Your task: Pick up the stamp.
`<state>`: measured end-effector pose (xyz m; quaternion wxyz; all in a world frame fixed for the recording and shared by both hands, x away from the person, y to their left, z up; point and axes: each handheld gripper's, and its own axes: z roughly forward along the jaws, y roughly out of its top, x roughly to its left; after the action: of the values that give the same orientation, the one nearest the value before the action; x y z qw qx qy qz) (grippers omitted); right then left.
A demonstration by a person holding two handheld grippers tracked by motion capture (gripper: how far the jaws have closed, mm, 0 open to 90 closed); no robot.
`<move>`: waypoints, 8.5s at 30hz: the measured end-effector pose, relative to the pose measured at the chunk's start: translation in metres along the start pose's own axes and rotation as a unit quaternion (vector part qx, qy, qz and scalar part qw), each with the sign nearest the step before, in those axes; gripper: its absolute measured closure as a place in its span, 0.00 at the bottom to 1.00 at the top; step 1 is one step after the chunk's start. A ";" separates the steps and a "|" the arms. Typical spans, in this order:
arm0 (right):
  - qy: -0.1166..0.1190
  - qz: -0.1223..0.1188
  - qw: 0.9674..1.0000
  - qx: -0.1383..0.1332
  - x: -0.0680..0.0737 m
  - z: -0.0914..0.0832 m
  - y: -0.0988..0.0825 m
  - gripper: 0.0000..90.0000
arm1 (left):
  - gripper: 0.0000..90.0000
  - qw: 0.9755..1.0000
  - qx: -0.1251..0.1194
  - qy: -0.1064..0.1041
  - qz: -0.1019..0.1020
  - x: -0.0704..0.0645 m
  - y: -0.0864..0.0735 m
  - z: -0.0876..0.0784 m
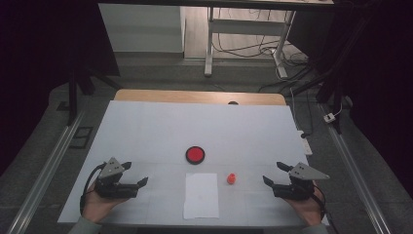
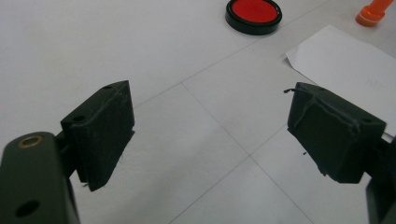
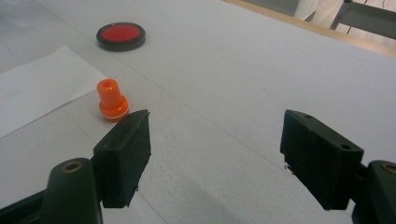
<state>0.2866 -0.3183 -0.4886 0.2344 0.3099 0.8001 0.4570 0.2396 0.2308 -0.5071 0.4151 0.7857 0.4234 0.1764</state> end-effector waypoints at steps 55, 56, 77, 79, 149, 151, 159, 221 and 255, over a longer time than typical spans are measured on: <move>0.083 -0.036 0.996 0.024 0.053 0.053 0.064 0.32 | 0.18 1.000 0.017 -0.008 0.003 -0.003 -0.002 0.006; 0.085 -0.036 0.995 0.029 0.055 0.055 0.063 0.32 | 0.18 1.000 0.018 -0.009 0.003 -0.003 -0.002 0.007; 0.099 -0.045 0.990 0.092 0.064 0.084 0.040 0.40 | 0.18 1.000 0.027 -0.008 0.005 -0.003 -0.003 0.009; 0.100 -0.046 0.990 0.094 0.064 0.084 0.040 0.41 | 0.18 1.000 0.028 -0.009 0.006 -0.003 -0.003 0.009; 0.089 -0.044 0.993 0.060 0.063 0.081 0.038 0.80 | 0.18 0.999 0.035 -0.005 0.005 -0.001 -0.005 0.010; 0.088 -0.045 0.993 0.057 0.063 0.079 0.040 0.80 | 0.18 0.999 0.035 -0.005 0.004 -0.001 -0.005 0.010; 0.084 -0.040 0.995 0.044 0.063 0.076 0.043 0.80 | 0.18 0.999 0.036 -0.005 0.005 -0.001 -0.005 0.010; 0.141 0.013 0.989 -0.051 0.079 0.073 0.072 0.80 | 0.17 0.999 0.040 -0.003 0.008 -0.002 -0.004 0.012; 0.166 0.006 0.985 -0.046 0.095 0.086 0.074 0.80 | 0.17 0.999 0.038 -0.005 0.011 -0.003 -0.004 0.012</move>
<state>0.2979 -0.1712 -0.4729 0.1099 0.2230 0.8041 0.5400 0.2433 0.2230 -0.5168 0.3852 0.8061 0.4194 0.1611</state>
